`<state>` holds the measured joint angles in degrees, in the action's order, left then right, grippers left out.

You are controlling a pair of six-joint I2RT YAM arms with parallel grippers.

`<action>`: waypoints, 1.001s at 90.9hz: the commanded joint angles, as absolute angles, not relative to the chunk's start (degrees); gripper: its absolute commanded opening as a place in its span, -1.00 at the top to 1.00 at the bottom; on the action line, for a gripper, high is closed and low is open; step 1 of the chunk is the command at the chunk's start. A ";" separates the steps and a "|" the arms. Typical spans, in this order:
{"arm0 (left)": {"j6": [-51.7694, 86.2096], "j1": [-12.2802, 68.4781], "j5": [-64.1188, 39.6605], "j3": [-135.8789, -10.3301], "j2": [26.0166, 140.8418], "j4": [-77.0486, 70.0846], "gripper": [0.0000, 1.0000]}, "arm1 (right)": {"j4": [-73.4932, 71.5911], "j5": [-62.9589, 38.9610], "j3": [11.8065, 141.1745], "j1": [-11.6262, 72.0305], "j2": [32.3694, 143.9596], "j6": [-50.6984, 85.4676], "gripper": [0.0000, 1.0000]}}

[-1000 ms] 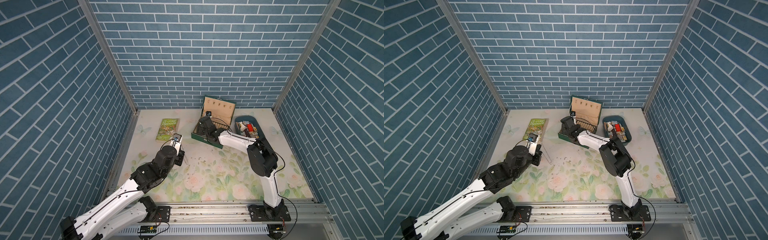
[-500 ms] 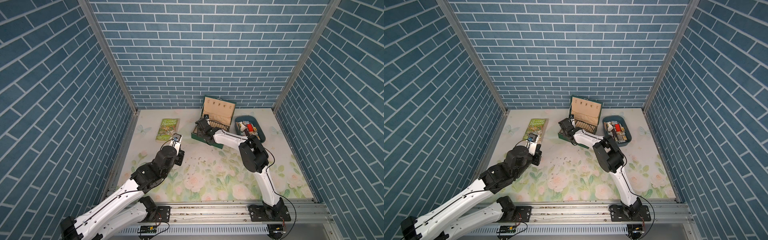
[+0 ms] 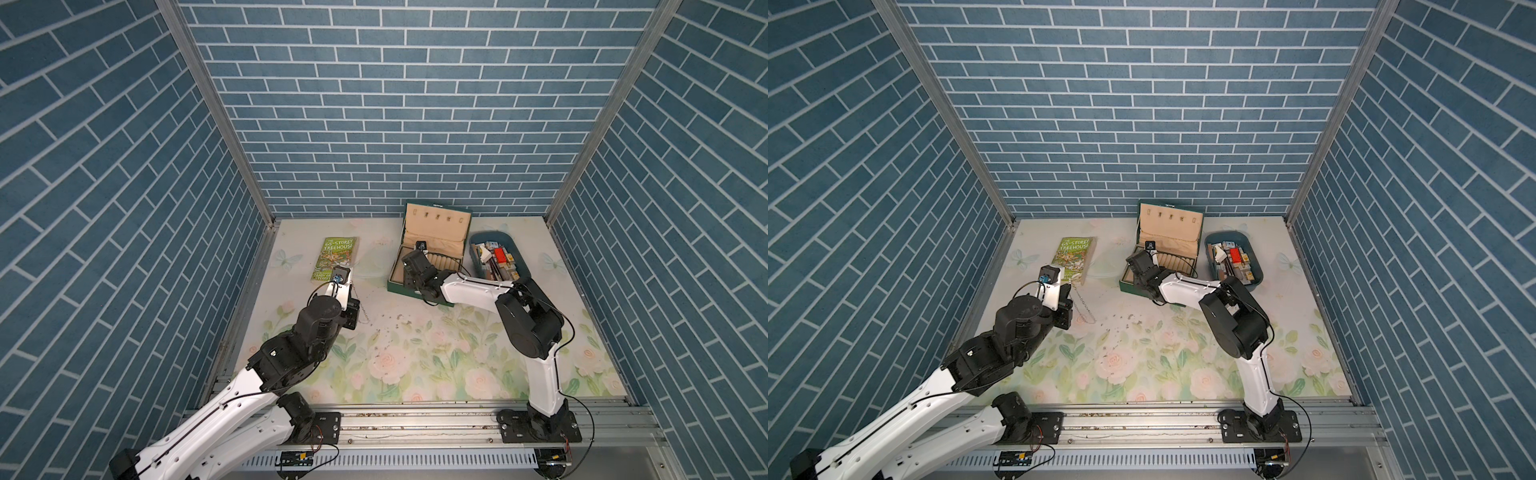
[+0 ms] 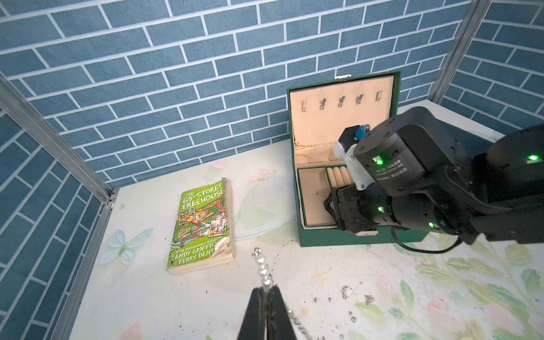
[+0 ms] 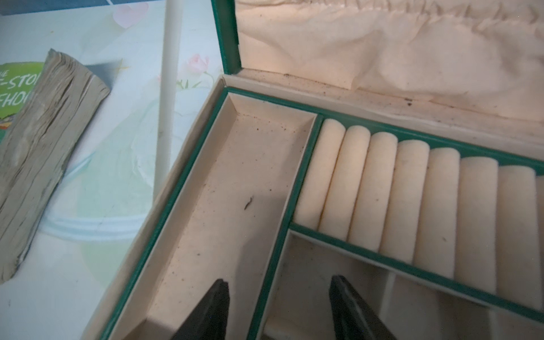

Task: Put jewelry chain into jewelry box
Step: Move the jewelry box to the center of the board.

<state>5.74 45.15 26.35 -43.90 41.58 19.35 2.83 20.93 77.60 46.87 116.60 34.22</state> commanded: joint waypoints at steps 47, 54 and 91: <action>5.71 45.27 27.22 -45.93 41.39 18.82 1.00 | 5.84 15.85 56.28 58.78 103.95 40.69 -0.21; 5.80 45.26 27.16 -45.81 41.57 18.68 1.00 | 6.36 16.06 56.25 59.96 103.39 40.65 -0.21; 5.82 45.27 27.20 -45.75 43.05 17.72 1.00 | 10.46 16.70 49.02 60.46 97.18 39.68 -0.22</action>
